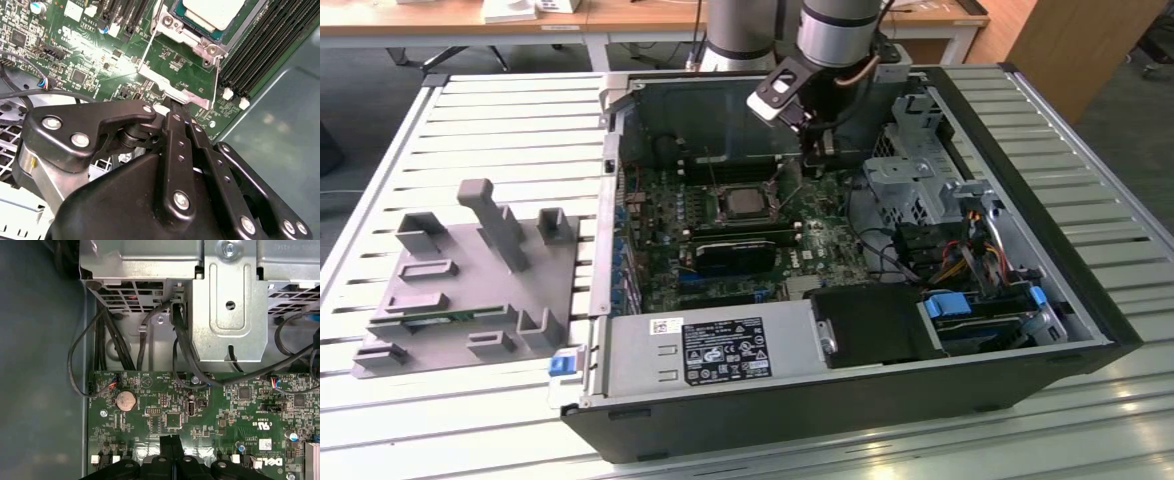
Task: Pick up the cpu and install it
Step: 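Close the cpu cover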
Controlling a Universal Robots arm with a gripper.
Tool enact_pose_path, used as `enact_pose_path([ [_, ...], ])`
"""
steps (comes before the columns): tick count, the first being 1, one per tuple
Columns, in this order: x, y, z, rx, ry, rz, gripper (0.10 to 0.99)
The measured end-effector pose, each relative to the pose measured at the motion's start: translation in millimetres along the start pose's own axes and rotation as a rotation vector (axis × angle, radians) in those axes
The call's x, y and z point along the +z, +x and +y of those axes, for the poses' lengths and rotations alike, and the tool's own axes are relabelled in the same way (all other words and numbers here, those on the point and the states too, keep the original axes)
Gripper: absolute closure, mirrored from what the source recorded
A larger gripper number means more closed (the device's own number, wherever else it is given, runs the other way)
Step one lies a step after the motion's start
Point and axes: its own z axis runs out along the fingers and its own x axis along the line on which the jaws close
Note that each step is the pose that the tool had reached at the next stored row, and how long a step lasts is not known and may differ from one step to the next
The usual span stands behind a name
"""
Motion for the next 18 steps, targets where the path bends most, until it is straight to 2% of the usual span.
enact_pose_path([
  [18, 0.5, -2.3, -22.7, 0.0, 0.0, -0.0001, 0.98],
])
